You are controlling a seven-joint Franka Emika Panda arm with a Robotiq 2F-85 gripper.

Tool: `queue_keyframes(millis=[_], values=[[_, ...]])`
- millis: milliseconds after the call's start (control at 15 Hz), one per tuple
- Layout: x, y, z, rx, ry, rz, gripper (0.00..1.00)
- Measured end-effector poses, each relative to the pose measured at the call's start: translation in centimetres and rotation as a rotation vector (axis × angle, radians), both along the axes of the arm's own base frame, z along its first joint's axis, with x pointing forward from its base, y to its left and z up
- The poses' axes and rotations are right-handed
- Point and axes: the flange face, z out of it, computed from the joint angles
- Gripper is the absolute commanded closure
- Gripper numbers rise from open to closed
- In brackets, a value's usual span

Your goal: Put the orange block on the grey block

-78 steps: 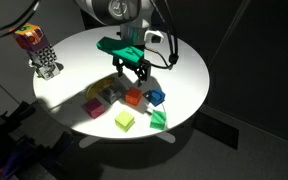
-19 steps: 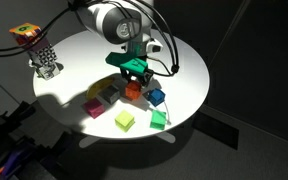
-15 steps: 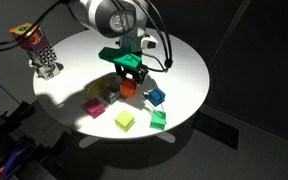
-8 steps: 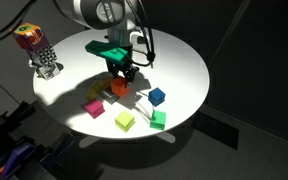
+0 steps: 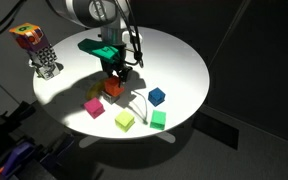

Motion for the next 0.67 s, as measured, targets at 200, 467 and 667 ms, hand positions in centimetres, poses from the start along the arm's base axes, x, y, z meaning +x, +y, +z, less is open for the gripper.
queue_keyframes(millis=[200,467,667], values=[[0.2,0.8,0.0,-0.003,0.000,-0.003,0.71],[0.4,1.8,-0.1,-0.007,-0.001,-0.004,0.71],[0.4,2.3,-0.2,-0.008,0.001,-0.005,0.71]])
